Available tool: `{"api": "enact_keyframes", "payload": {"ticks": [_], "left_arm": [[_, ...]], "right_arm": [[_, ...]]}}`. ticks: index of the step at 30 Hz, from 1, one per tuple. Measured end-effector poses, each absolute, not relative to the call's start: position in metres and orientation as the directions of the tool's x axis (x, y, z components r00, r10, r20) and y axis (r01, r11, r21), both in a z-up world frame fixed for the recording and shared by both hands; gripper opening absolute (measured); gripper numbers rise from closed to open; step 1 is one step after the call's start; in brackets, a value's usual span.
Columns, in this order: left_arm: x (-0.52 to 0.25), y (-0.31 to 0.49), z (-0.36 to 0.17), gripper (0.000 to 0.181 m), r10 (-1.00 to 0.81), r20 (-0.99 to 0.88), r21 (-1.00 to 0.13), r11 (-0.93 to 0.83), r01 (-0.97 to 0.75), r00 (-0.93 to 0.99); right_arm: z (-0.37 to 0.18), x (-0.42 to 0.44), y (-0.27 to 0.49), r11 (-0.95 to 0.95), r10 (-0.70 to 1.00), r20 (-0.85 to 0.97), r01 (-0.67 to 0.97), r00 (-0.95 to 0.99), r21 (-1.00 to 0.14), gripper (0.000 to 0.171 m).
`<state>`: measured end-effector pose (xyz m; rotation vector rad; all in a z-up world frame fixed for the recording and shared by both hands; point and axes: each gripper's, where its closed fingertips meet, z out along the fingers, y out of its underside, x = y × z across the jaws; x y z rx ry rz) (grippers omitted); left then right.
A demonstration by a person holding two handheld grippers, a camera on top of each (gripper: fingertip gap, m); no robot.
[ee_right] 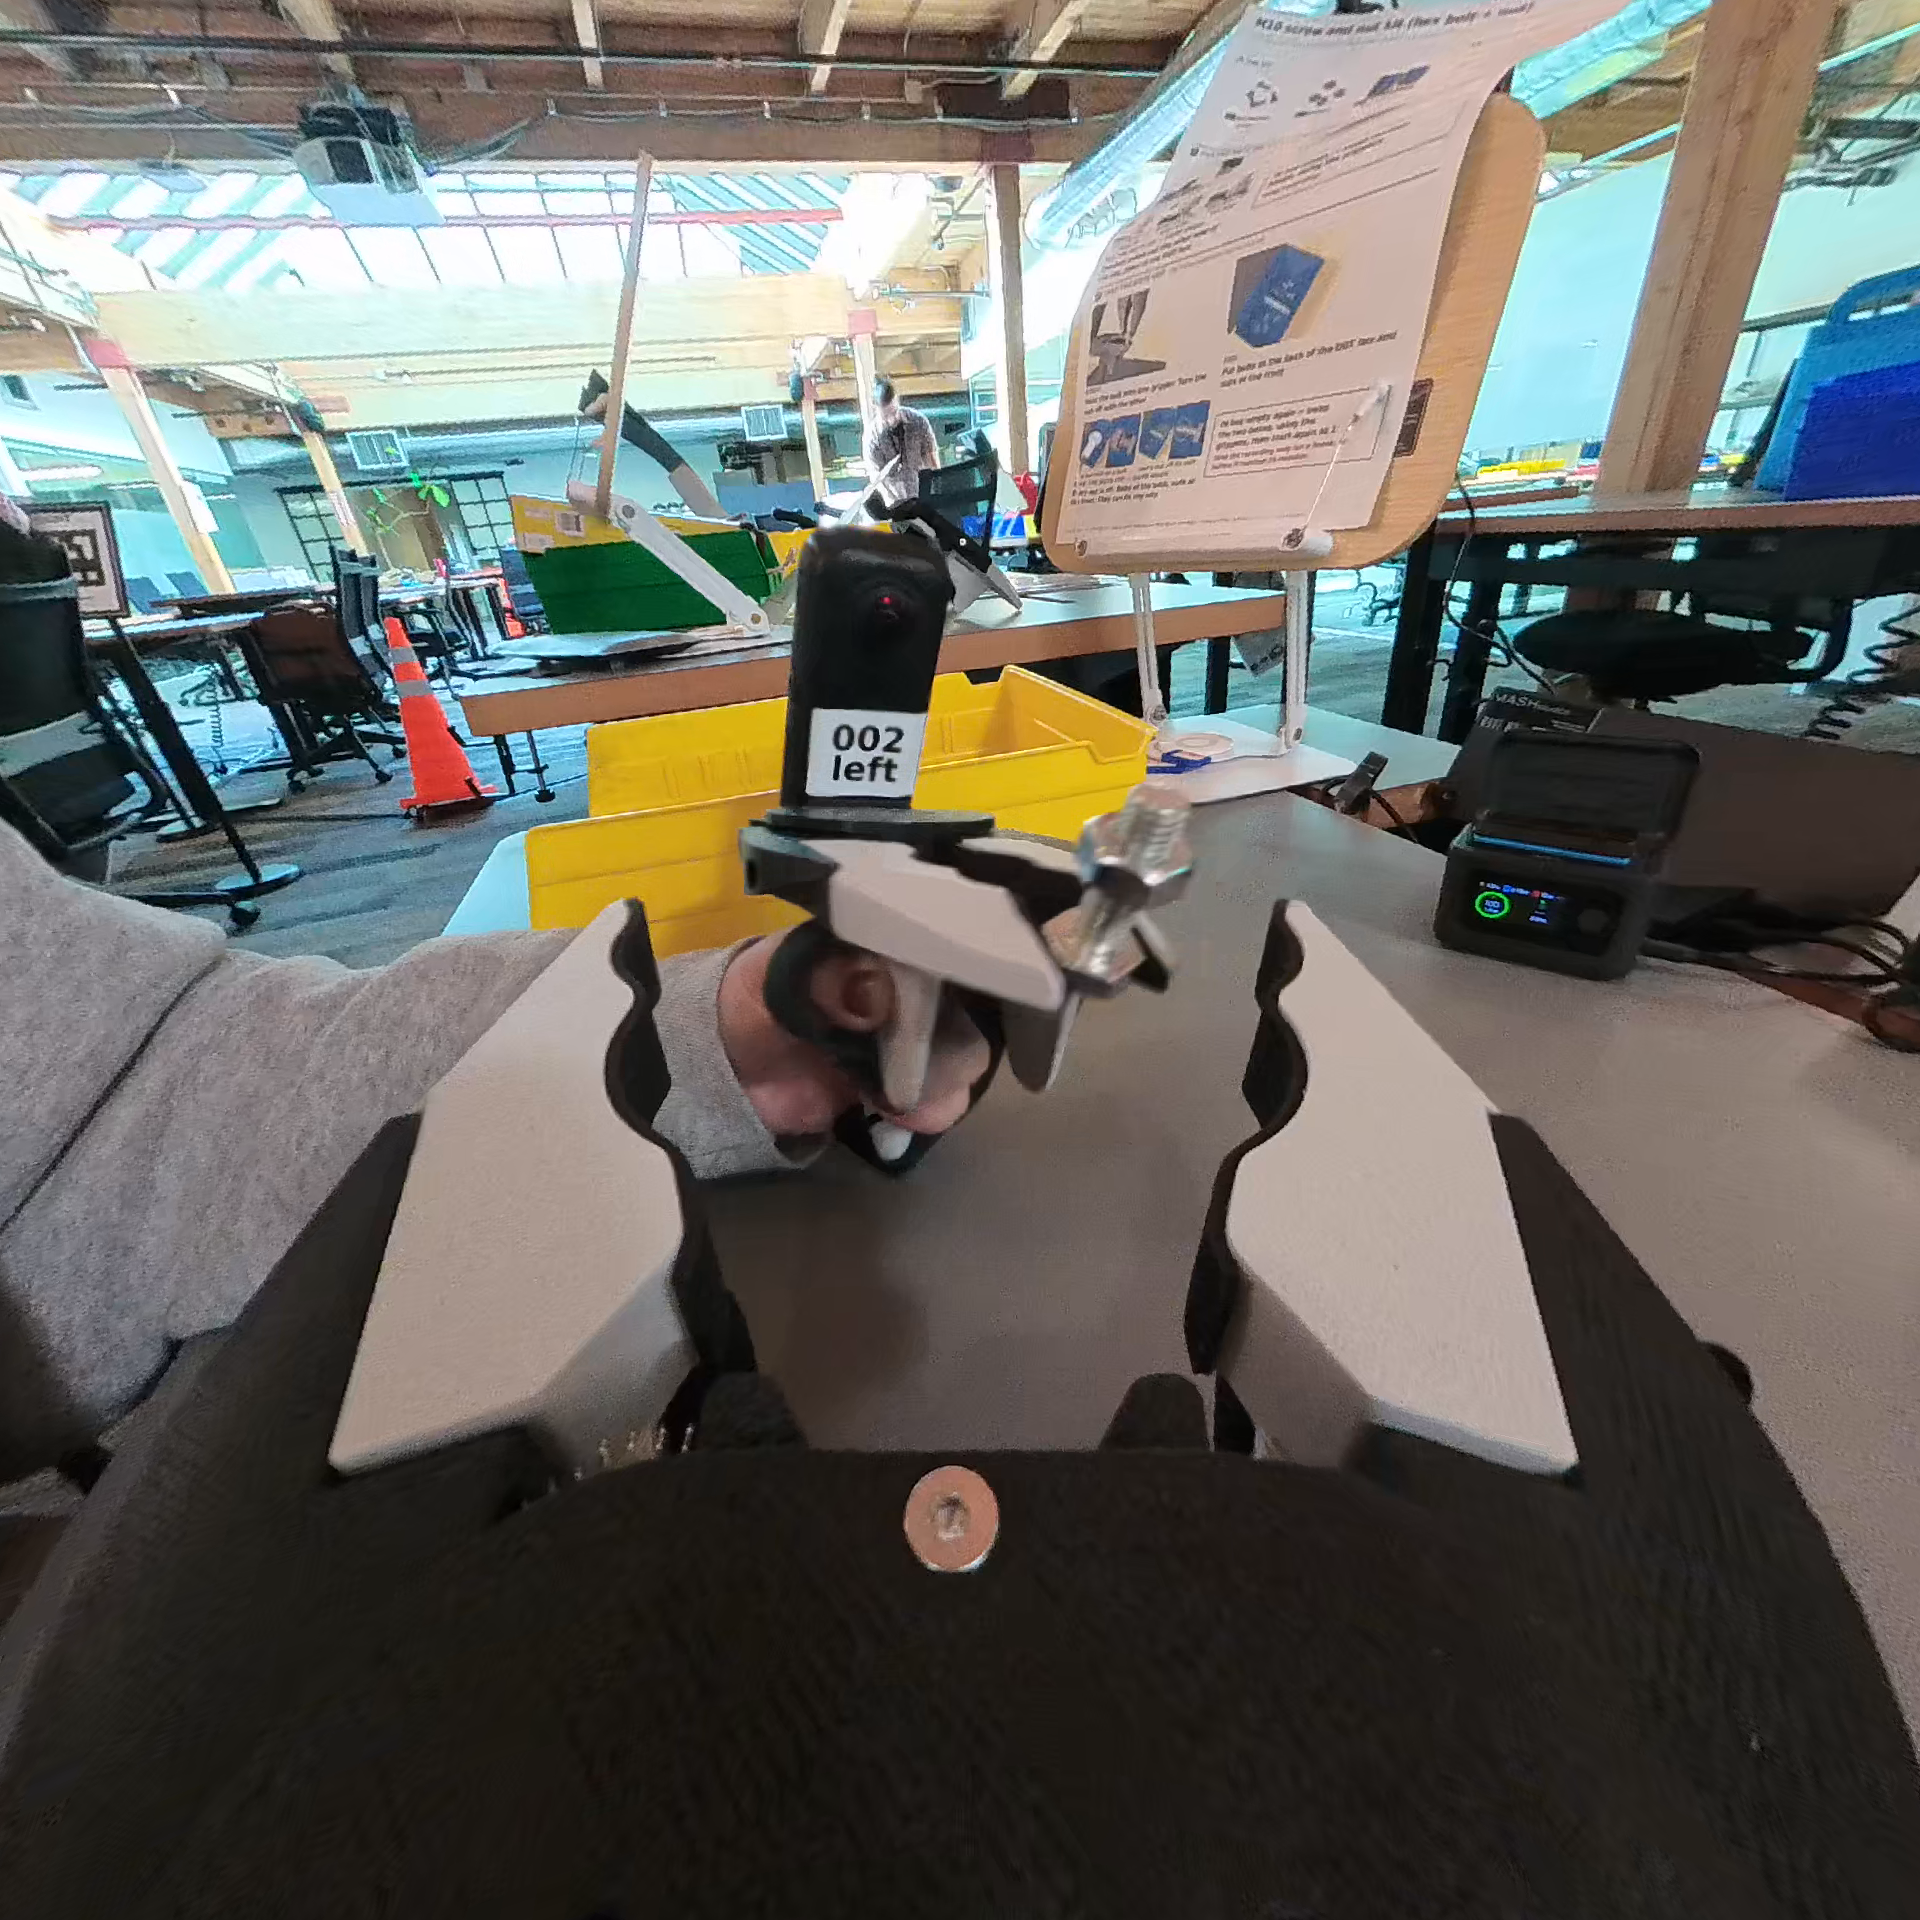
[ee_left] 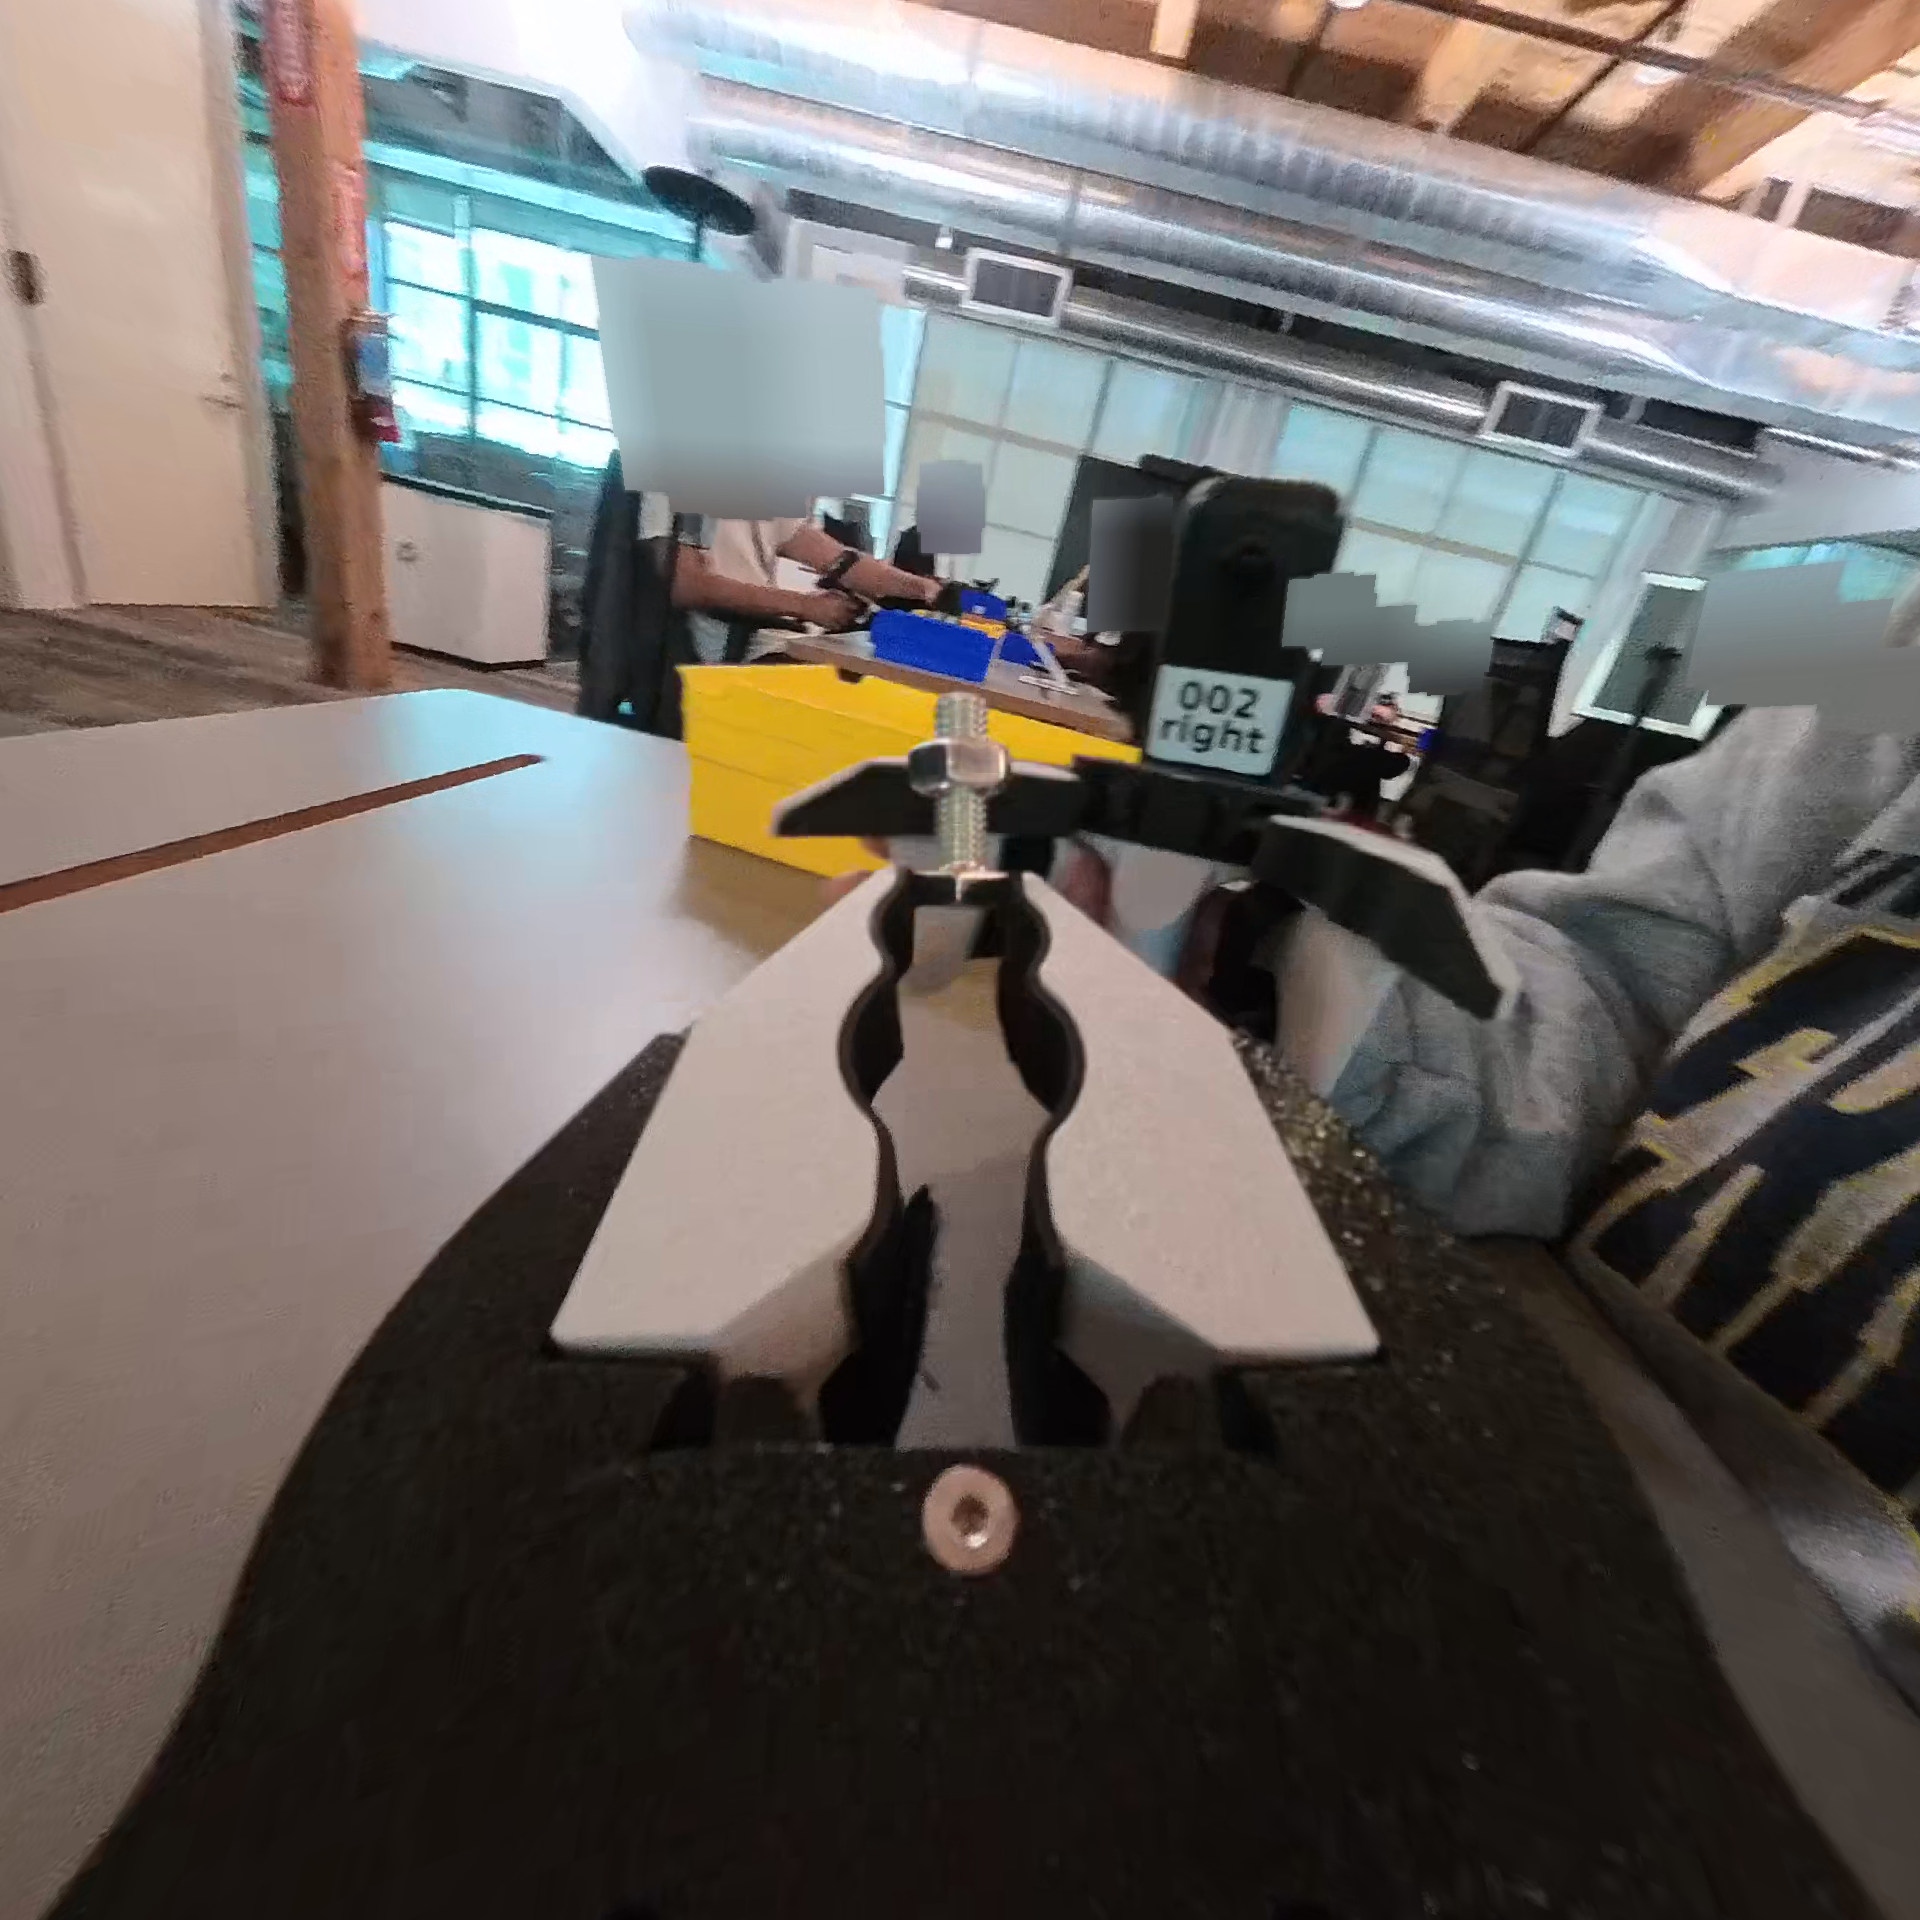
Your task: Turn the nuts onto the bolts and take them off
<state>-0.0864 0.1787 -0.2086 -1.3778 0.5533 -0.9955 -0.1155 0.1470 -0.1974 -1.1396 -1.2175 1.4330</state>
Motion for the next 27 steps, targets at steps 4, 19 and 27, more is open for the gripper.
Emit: {"api": "enact_keyframes", "payload": {"ticks": [4,19,27], "left_arm": [[-0.055,0.17,-0.219,0.015,-0.877,0.171,-0.981,-0.112,0.156,0.448],[-0.063,0.169,-0.215,0.015,-0.882,0.194,-0.974,-0.121,0.191,0.43],[-0.094,0.189,-0.215,0.015,-0.793,0.261,-0.952,-0.117,0.283,0.55]], "right_arm": [[-0.196,-0.117,0.136,-0.098,0.977,-0.08,-0.079,-0.2,-0.992,0.115],[-0.193,-0.116,0.14,-0.151,0.972,-0.129,-0.107,-0.194,-0.983,0.117],[-0.189,-0.114,0.14,-0.161,0.97,-0.134,-0.122,-0.203,-0.979,0.119]]}}
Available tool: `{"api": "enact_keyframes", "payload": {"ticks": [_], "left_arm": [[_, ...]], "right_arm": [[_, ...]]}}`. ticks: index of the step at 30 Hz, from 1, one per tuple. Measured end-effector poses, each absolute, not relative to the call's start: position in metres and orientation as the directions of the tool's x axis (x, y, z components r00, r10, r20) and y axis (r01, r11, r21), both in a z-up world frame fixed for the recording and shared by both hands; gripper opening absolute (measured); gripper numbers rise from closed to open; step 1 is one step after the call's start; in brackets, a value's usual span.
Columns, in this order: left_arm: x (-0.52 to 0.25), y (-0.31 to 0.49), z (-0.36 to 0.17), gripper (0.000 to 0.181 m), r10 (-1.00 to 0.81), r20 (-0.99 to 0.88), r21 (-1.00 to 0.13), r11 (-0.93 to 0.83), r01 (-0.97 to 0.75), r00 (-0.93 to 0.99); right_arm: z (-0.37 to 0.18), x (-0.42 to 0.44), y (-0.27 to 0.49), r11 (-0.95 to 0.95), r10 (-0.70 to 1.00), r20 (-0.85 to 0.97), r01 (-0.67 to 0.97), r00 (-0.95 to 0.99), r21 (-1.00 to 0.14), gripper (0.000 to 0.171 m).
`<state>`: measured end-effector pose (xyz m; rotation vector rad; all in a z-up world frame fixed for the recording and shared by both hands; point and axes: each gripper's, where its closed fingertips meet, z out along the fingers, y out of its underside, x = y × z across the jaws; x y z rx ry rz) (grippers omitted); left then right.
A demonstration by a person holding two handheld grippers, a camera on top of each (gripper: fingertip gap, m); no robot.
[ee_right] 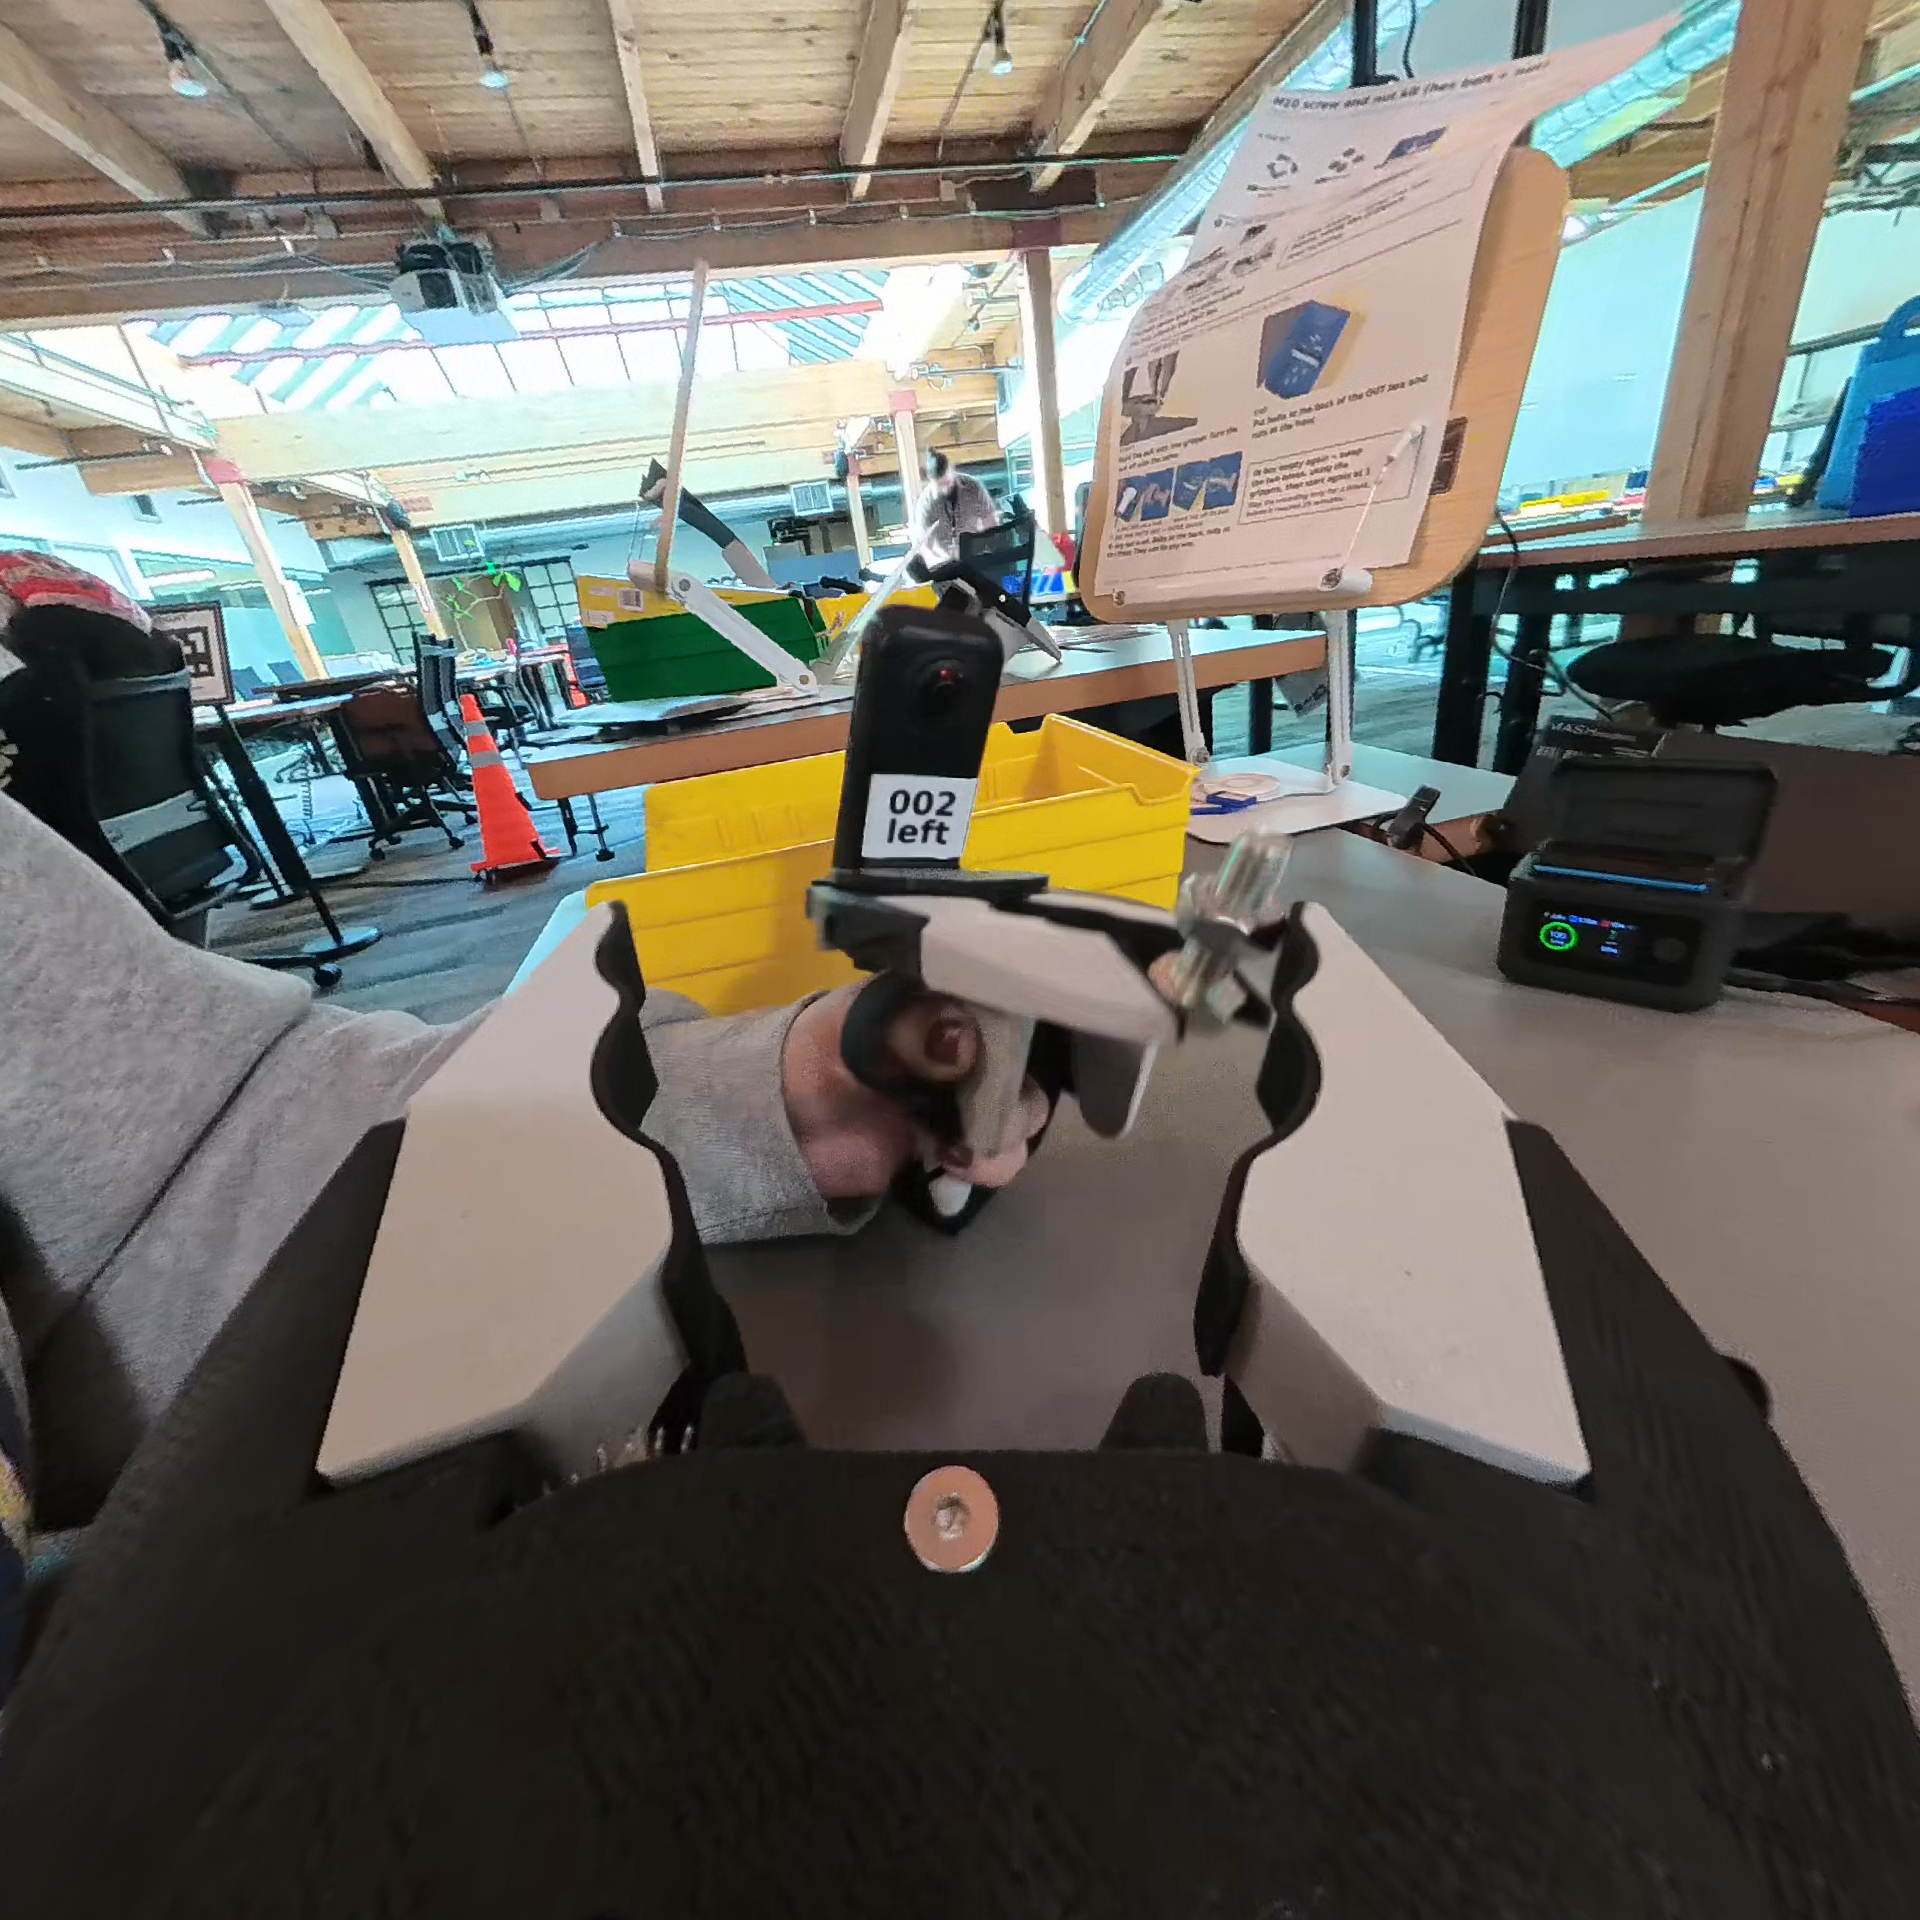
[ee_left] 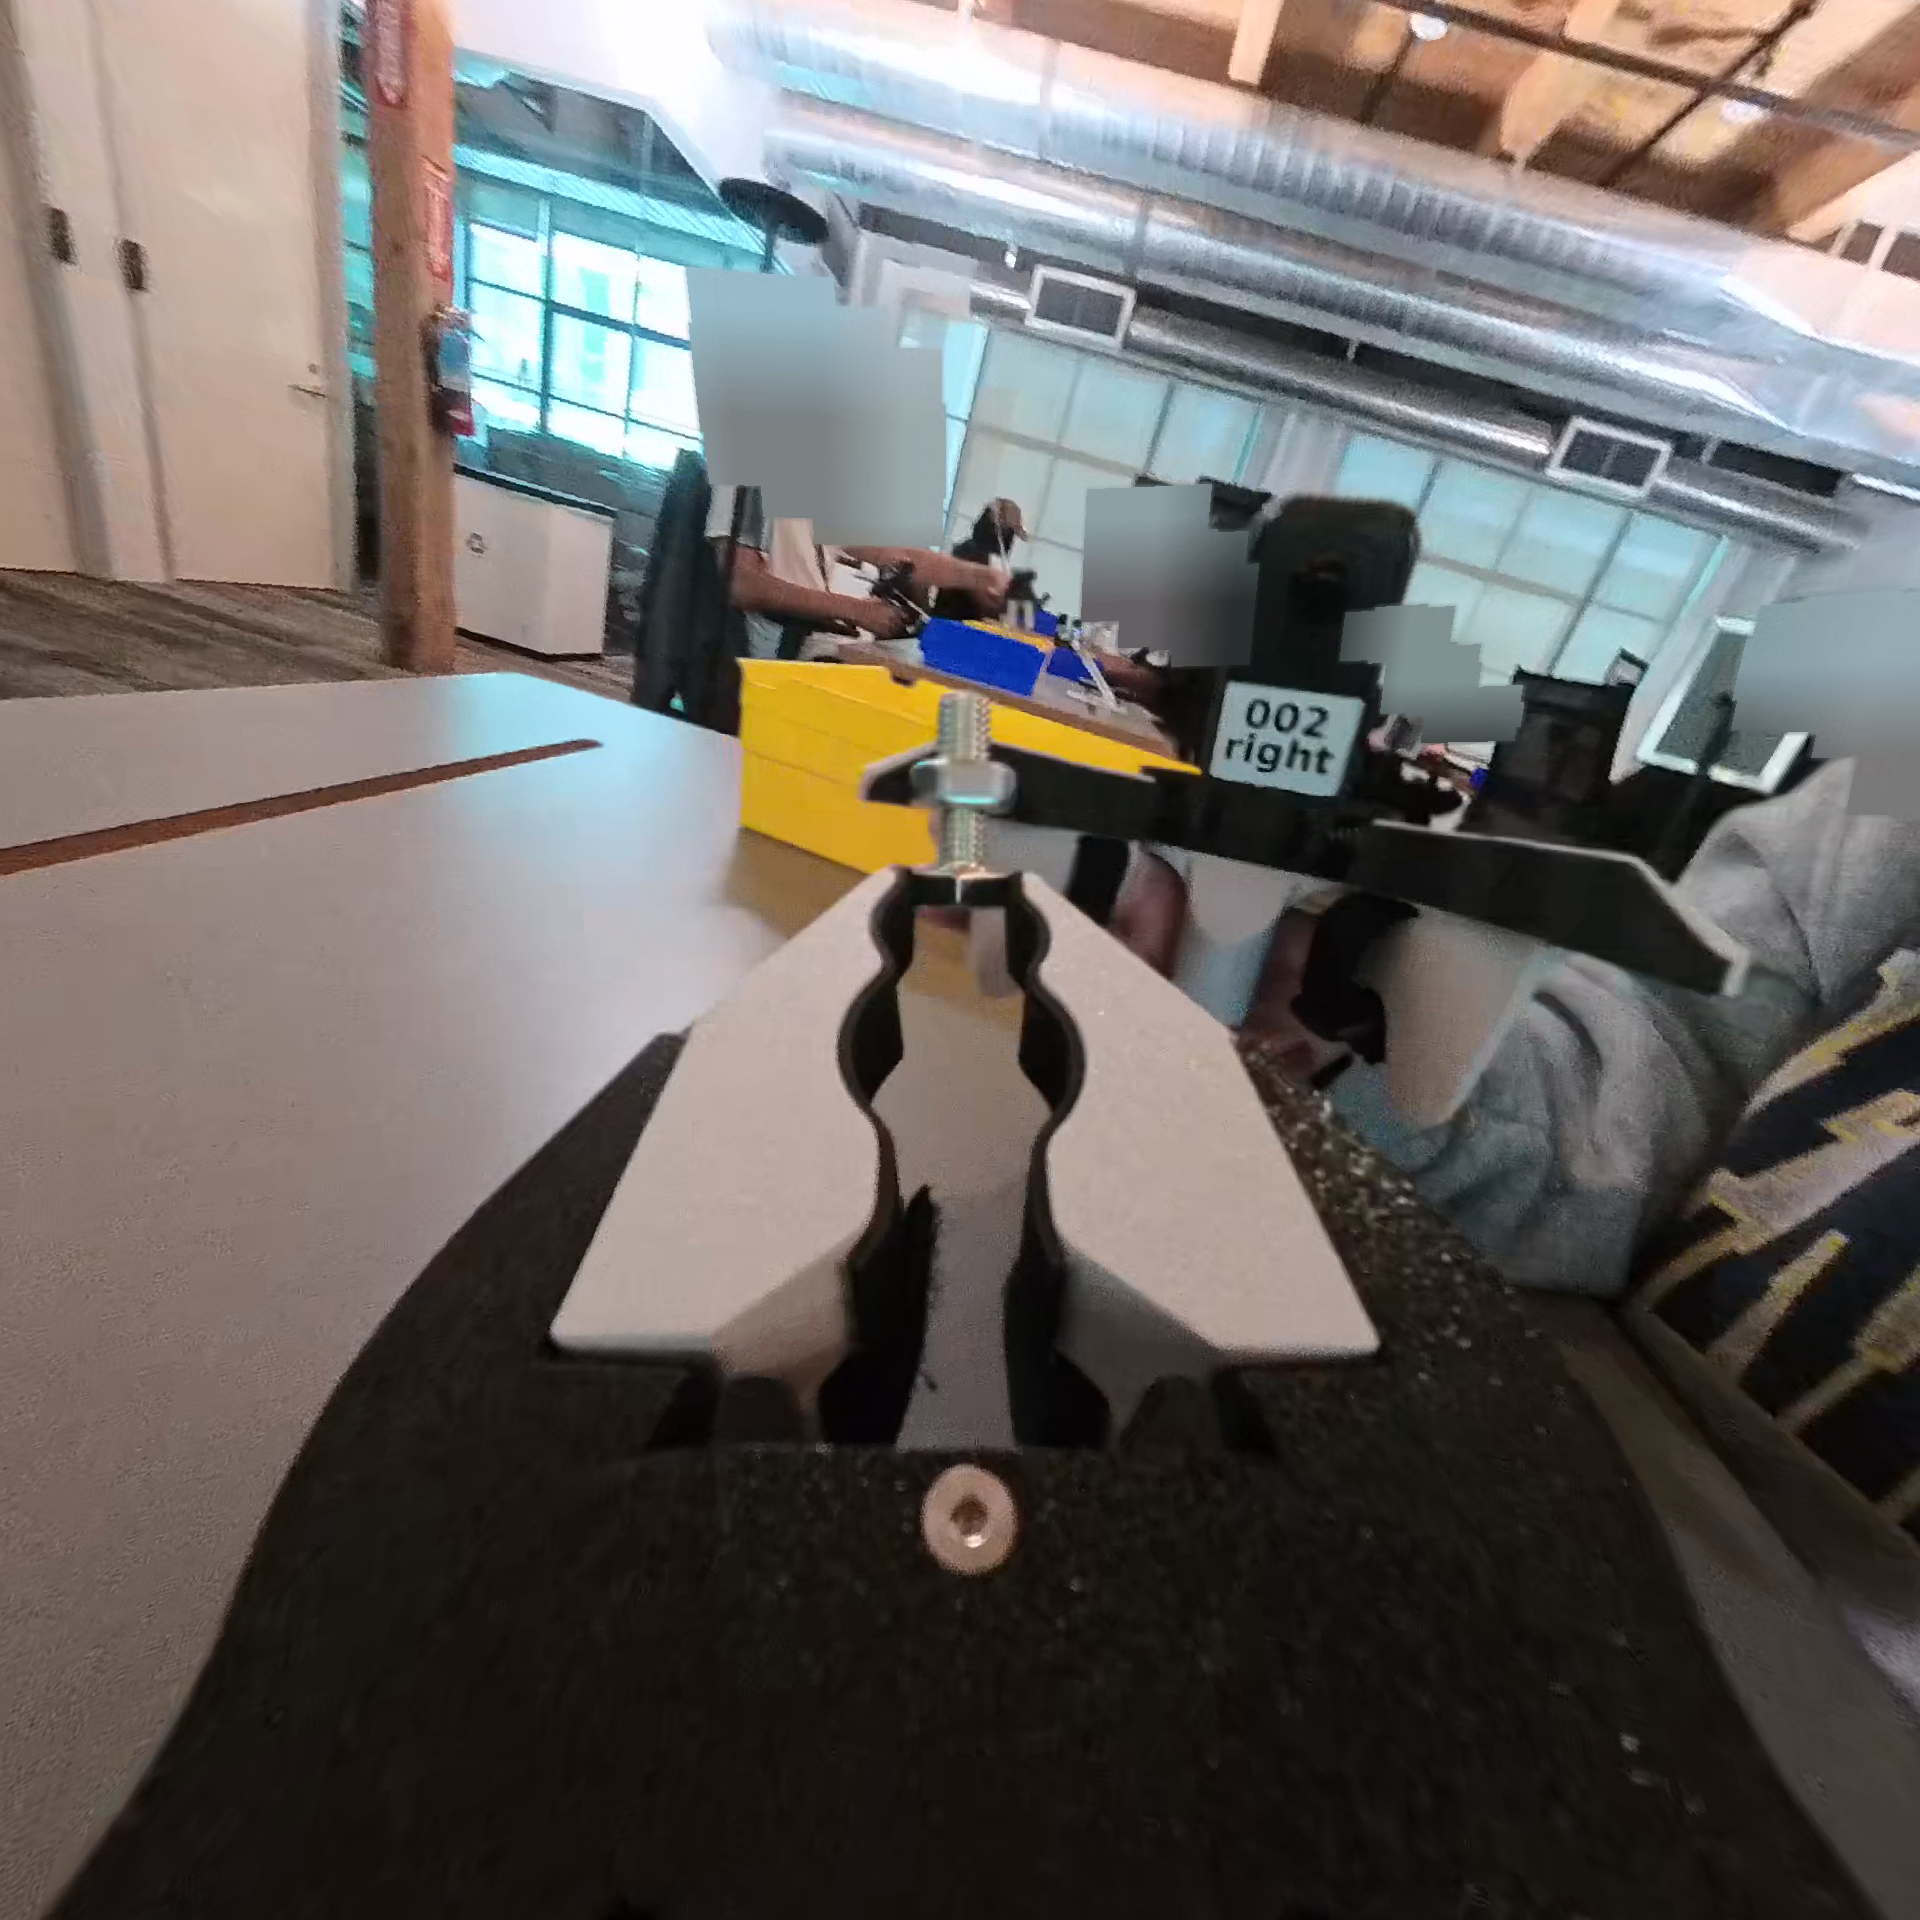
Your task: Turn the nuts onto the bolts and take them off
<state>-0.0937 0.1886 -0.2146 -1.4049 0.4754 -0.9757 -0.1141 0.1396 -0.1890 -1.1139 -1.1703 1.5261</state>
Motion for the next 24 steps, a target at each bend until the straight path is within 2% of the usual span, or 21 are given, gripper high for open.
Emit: {"api": "enact_keyframes", "payload": {"ticks": [4,9,12,16,20,24], "left_arm": [[-0.122,0.195,-0.211,0.015,-0.745,0.297,-0.932,-0.091,0.35,0.598],[-0.068,0.174,-0.213,0.015,-0.862,0.207,-0.968,-0.111,0.227,0.462],[-0.055,0.173,-0.219,0.015,-0.869,0.215,-0.969,-0.135,0.206,0.445],[-0.09,0.189,-0.215,0.015,-0.791,0.286,-0.942,-0.13,0.308,0.54],[-0.139,0.201,-0.211,0.015,-0.69,0.36,-0.905,-0.096,0.414,0.628],[-0.123,0.192,-0.208,0.015,-0.744,0.261,-0.944,-0.064,0.324,0.615]], "right_arm": [[-0.187,-0.113,0.144,-0.179,0.969,-0.151,-0.136,-0.195,-0.974,0.116],[-0.188,-0.114,0.139,-0.186,0.964,-0.154,-0.133,-0.215,-0.974,0.117],[-0.187,-0.114,0.135,-0.178,0.963,-0.144,-0.135,-0.227,-0.975,0.116],[-0.186,-0.113,0.141,-0.187,0.965,-0.155,-0.139,-0.213,-0.973,0.122],[-0.186,-0.111,0.148,-0.184,0.97,-0.157,-0.14,-0.187,-0.973,0.106],[-0.189,-0.107,0.179,-0.151,0.988,-0.155,-0.16,0.019,-0.976,0.05]]}}
